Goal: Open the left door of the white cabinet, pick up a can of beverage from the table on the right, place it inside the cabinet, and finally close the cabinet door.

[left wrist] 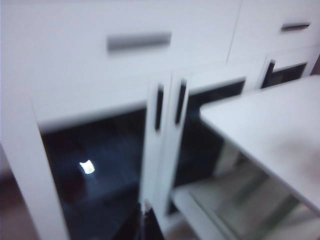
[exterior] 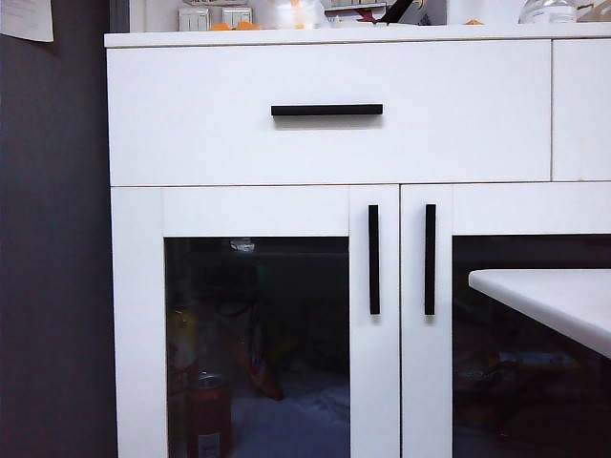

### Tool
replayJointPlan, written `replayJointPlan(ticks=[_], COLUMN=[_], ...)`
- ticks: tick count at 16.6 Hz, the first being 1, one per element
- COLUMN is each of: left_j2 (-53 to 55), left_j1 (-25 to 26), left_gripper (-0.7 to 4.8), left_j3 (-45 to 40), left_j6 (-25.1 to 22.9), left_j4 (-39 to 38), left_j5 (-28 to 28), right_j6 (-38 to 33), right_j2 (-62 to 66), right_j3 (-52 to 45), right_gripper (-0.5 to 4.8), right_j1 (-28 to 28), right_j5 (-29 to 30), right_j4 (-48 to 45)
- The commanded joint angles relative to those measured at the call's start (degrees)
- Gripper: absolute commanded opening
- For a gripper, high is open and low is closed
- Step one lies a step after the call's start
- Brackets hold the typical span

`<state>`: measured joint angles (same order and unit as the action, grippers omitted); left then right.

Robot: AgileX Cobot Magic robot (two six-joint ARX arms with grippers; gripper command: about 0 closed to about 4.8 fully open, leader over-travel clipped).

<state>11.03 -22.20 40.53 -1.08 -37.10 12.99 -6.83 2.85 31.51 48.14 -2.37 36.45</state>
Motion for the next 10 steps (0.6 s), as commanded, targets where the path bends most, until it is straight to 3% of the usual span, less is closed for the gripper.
replayJointPlan(ticks=[1,3,5,6,8,10], left_j2=[-3.2,-2.9,-2.9,-2.9,-2.9,-2.9], left_j1=[0.1,0.1,0.1,0.1,0.1,0.1], left_gripper=[-0.06,-0.06,-0.06,-0.06,-0.06,-0.06], left_j3=[-11.2,-20.1,-27.7,-30.1,-33.0,-34.6], left_j6=[9.0,14.1,14.8,14.8,14.8,14.8], left_j4=[4.7,14.1,20.7,22.0,23.1,23.0], left_j5=[-0.1,-0.2,-0.4,-0.4,-0.3,-0.4], right_j6=[-0.3,-0.5,-0.5,-0.5,-0.5,-0.5], right_j2=[0.1,0.1,0.1,0.1,0.1,0.1], right_j3=[-8.2,-13.0,-17.4,-19.3,-22.6,-25.7], right_gripper=[4.21,3.86,3.78,2.79,0.32,0.06], right_j1=[0.0,0.0,-0.1,-0.1,0.0,0.0], right_j5=[1.2,0.8,-1.2,-1.1,-1.0,-0.9], right_j4=[-11.6,-20.7,-23.9,-23.6,-21.8,-21.7])
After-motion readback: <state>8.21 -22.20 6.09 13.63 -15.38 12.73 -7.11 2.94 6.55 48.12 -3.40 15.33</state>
